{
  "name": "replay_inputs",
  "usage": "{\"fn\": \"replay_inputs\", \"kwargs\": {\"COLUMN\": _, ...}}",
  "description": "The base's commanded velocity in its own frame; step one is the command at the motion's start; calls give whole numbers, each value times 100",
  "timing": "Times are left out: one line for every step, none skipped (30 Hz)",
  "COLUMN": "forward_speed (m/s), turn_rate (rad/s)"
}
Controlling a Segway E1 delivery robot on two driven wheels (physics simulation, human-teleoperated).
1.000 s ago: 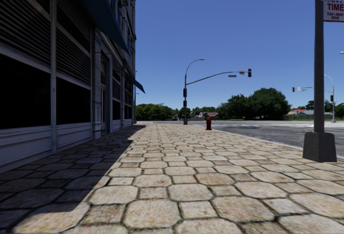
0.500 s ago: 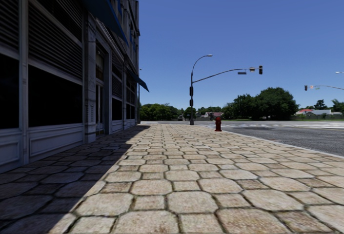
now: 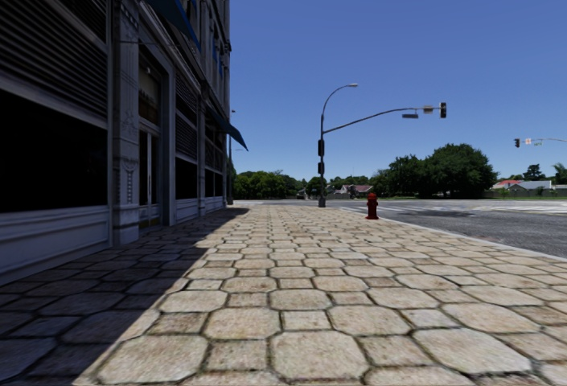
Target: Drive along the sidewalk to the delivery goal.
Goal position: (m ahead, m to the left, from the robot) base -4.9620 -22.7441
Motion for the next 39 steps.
{"fn": "replay_inputs", "kwargs": {"forward_speed": 200, "turn_rate": 0}}
{"fn": "replay_inputs", "kwargs": {"forward_speed": 200, "turn_rate": 0}}
{"fn": "replay_inputs", "kwargs": {"forward_speed": 200, "turn_rate": 0}}
{"fn": "replay_inputs", "kwargs": {"forward_speed": 200, "turn_rate": 0}}
{"fn": "replay_inputs", "kwargs": {"forward_speed": 200, "turn_rate": 0}}
{"fn": "replay_inputs", "kwargs": {"forward_speed": 200, "turn_rate": 0}}
{"fn": "replay_inputs", "kwargs": {"forward_speed": 200, "turn_rate": 0}}
{"fn": "replay_inputs", "kwargs": {"forward_speed": 200, "turn_rate": 0}}
{"fn": "replay_inputs", "kwargs": {"forward_speed": 200, "turn_rate": 0}}
{"fn": "replay_inputs", "kwargs": {"forward_speed": 200, "turn_rate": 0}}
{"fn": "replay_inputs", "kwargs": {"forward_speed": 200, "turn_rate": 0}}
{"fn": "replay_inputs", "kwargs": {"forward_speed": 200, "turn_rate": 0}}
{"fn": "replay_inputs", "kwargs": {"forward_speed": 200, "turn_rate": 0}}
{"fn": "replay_inputs", "kwargs": {"forward_speed": 200, "turn_rate": 0}}
{"fn": "replay_inputs", "kwargs": {"forward_speed": 200, "turn_rate": 0}}
{"fn": "replay_inputs", "kwargs": {"forward_speed": 200, "turn_rate": 0}}
{"fn": "replay_inputs", "kwargs": {"forward_speed": 200, "turn_rate": 0}}
{"fn": "replay_inputs", "kwargs": {"forward_speed": 200, "turn_rate": 0}}
{"fn": "replay_inputs", "kwargs": {"forward_speed": 200, "turn_rate": 0}}
{"fn": "replay_inputs", "kwargs": {"forward_speed": 200, "turn_rate": 0}}
{"fn": "replay_inputs", "kwargs": {"forward_speed": 200, "turn_rate": 0}}
{"fn": "replay_inputs", "kwargs": {"forward_speed": 200, "turn_rate": 0}}
{"fn": "replay_inputs", "kwargs": {"forward_speed": 200, "turn_rate": 0}}
{"fn": "replay_inputs", "kwargs": {"forward_speed": 200, "turn_rate": 0}}
{"fn": "replay_inputs", "kwargs": {"forward_speed": 200, "turn_rate": 0}}
{"fn": "replay_inputs", "kwargs": {"forward_speed": 200, "turn_rate": 0}}
{"fn": "replay_inputs", "kwargs": {"forward_speed": 200, "turn_rate": 0}}
{"fn": "replay_inputs", "kwargs": {"forward_speed": 200, "turn_rate": 0}}
{"fn": "replay_inputs", "kwargs": {"forward_speed": 200, "turn_rate": 0}}
{"fn": "replay_inputs", "kwargs": {"forward_speed": 200, "turn_rate": 0}}
{"fn": "replay_inputs", "kwargs": {"forward_speed": 200, "turn_rate": 0}}
{"fn": "replay_inputs", "kwargs": {"forward_speed": 200, "turn_rate": 0}}
{"fn": "replay_inputs", "kwargs": {"forward_speed": 200, "turn_rate": 0}}
{"fn": "replay_inputs", "kwargs": {"forward_speed": 200, "turn_rate": 0}}
{"fn": "replay_inputs", "kwargs": {"forward_speed": 200, "turn_rate": 0}}
{"fn": "replay_inputs", "kwargs": {"forward_speed": 200, "turn_rate": 0}}
{"fn": "replay_inputs", "kwargs": {"forward_speed": 200, "turn_rate": 0}}
{"fn": "replay_inputs", "kwargs": {"forward_speed": 200, "turn_rate": 0}}
{"fn": "replay_inputs", "kwargs": {"forward_speed": 200, "turn_rate": 0}}
